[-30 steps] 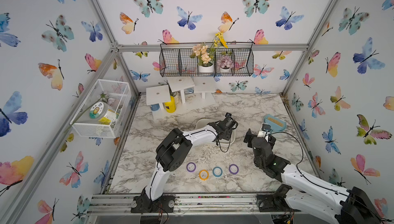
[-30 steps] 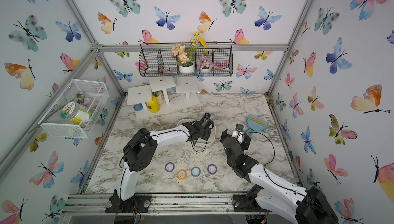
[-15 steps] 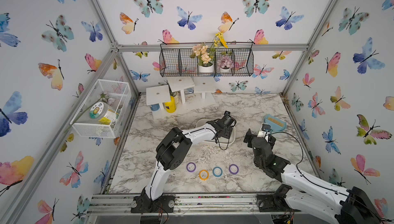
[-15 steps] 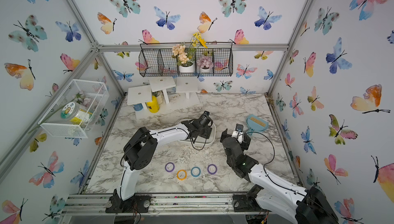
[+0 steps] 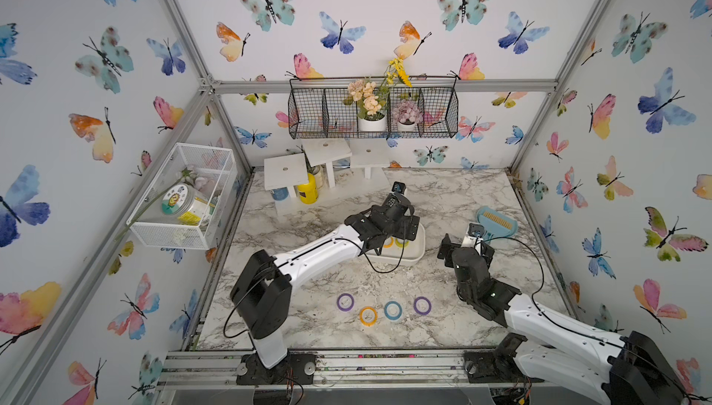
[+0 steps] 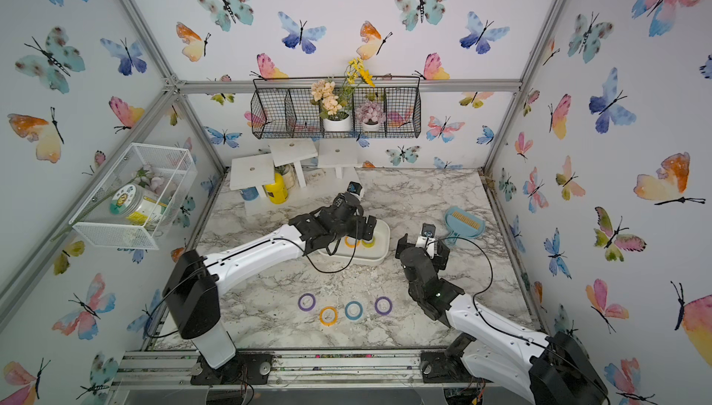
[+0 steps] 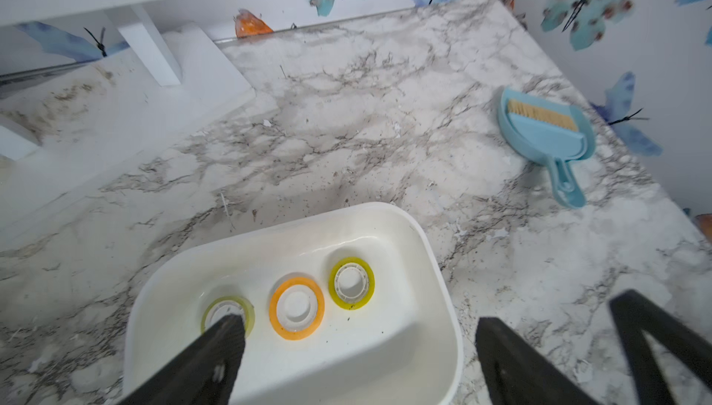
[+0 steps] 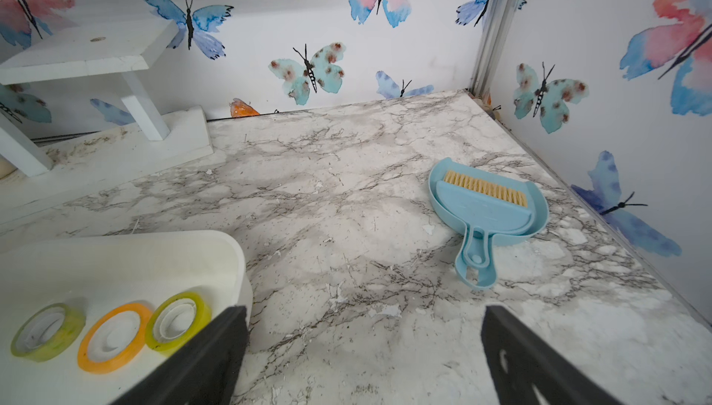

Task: Put the transparent tape into the storage box
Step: Pick up the tape at the center of the board.

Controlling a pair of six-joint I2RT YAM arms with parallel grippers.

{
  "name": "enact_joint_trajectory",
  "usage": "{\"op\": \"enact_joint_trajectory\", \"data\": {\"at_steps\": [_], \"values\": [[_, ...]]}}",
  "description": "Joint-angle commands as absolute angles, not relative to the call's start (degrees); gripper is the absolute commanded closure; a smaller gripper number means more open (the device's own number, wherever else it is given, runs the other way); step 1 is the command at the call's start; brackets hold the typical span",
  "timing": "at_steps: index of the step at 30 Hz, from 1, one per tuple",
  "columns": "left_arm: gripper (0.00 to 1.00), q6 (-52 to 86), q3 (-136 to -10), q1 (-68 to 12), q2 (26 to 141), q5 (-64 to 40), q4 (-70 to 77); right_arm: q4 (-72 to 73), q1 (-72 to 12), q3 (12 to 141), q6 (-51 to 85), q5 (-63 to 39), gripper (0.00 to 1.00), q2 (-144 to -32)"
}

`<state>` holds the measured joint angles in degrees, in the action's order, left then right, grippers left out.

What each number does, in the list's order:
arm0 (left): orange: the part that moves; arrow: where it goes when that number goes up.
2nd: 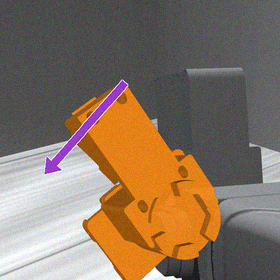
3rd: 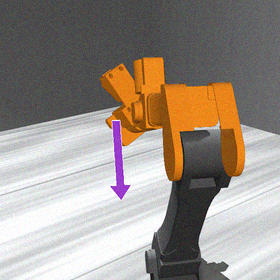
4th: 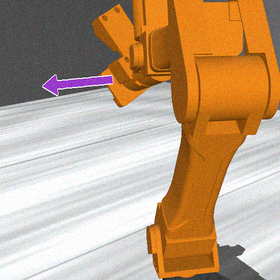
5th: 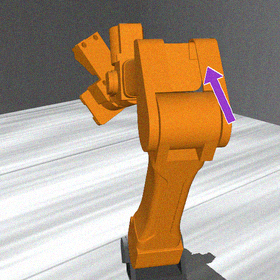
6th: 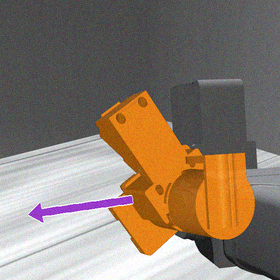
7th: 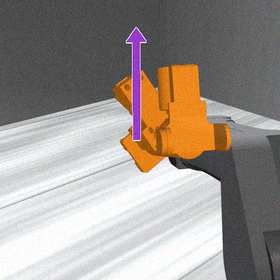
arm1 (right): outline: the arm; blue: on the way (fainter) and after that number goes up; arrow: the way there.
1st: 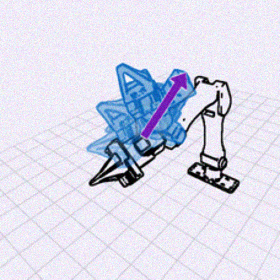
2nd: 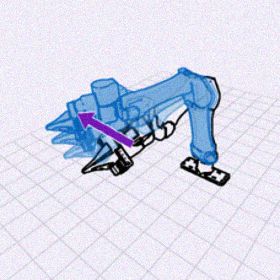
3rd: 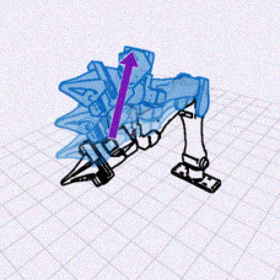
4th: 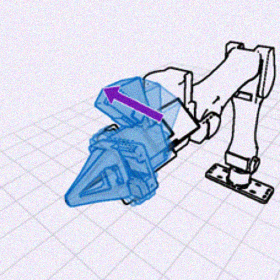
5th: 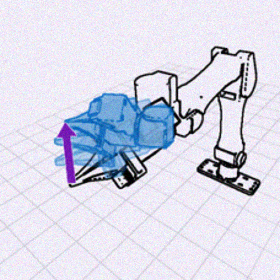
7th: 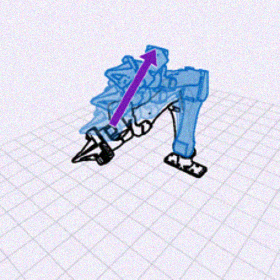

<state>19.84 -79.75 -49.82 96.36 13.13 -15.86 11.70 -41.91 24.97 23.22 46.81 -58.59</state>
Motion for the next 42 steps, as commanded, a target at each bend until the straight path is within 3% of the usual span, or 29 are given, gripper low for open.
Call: {"op": "enact_joint_trajectory", "data": {"at_steps": [1, 10, 19, 33, 42], "values": [[0.01, 21.98, -73.51, -49.66, 89.64, 15.67, -16.56, 13.18, -41.49, 25.49, 21.91, 43.60, 0.00, -59.56], [0.01, 26.32, -60.80, -49.67, 73.55, 19.81, -25.46, 15.10, -41.50, 25.82, 19.45, 38.37, 0.00, -61.59], [0.01, 32.97, -48.67, -49.70, 64.16, 16.55, -32.16, 13.64, -41.51, 28.21, 18.54, 36.30, 0.00, -65.74], [0.00, 36.39, -40.79, -49.93, 66.03, 9.15, -34.96, 12.93, -41.54, 28.50, 18.81, 37.30, 0.00, -65.96], [0.09, 36.39, -40.52, -50.53, 70.66, 5.18, -35.24, 12.57, -41.49, 28.65, 19.14, 37.83, 0.00, -65.92]]}}
